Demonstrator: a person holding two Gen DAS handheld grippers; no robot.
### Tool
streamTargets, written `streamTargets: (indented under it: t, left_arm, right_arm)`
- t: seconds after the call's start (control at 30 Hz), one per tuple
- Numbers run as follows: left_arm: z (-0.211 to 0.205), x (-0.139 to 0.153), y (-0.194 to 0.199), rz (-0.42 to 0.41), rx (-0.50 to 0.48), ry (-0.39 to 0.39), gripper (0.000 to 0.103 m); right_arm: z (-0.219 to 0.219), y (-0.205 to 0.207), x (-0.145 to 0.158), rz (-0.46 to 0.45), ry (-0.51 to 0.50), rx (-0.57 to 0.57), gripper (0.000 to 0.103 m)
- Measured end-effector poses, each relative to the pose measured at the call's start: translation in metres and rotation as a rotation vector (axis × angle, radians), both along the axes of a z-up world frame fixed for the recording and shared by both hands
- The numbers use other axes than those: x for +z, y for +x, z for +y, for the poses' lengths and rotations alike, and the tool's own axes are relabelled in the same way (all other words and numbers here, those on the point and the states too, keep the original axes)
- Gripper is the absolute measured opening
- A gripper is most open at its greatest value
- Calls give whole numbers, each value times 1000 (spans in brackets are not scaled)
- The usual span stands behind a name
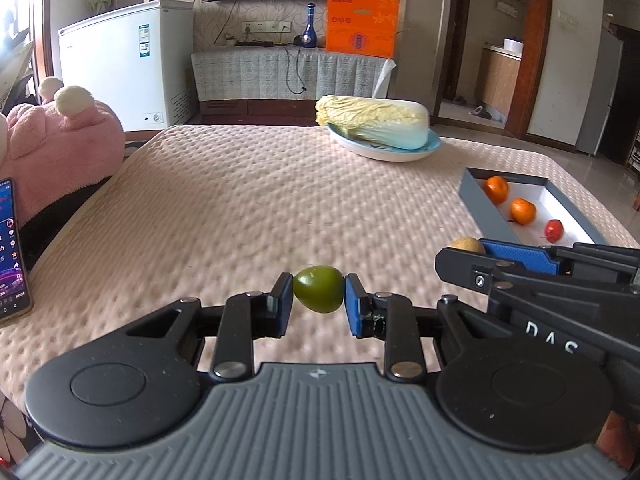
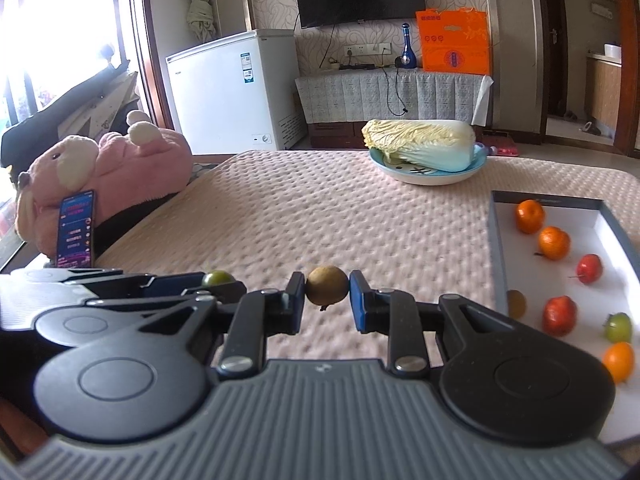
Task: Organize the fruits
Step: 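Carry the lime in the left gripper while the right carries the kiwi over the box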
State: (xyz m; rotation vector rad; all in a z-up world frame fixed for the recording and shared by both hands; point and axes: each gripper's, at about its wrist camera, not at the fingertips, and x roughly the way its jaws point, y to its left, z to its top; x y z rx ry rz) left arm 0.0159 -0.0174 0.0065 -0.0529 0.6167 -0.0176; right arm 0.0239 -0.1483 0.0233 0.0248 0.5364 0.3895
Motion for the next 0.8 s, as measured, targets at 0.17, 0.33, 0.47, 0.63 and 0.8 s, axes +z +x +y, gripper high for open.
streamTargets:
  t: [0.17, 0.33, 0.47, 0.63, 0.8]
  left_arm:
    - [-22, 4, -4, -10, -36, 3, 32]
    - [-47, 7, -5, -19, -76, 0, 32]
    - [-66, 9, -4, -24, -106, -6, 32]
    - [-87, 9, -2, -27, -131, -25, 32]
    - [-109, 10, 2, -35, -172, -35, 32]
  right_arm:
    - [-22, -11, 7, -15, -8, -33, 27]
    - [-51, -17, 11, -21, -11, -82, 27]
    - [-73, -21, 13, -25, -12, -114, 27]
    - [-95, -24, 14, -28, -9, -147, 27]
    - [-112, -25, 11, -19, -2, -176, 27]
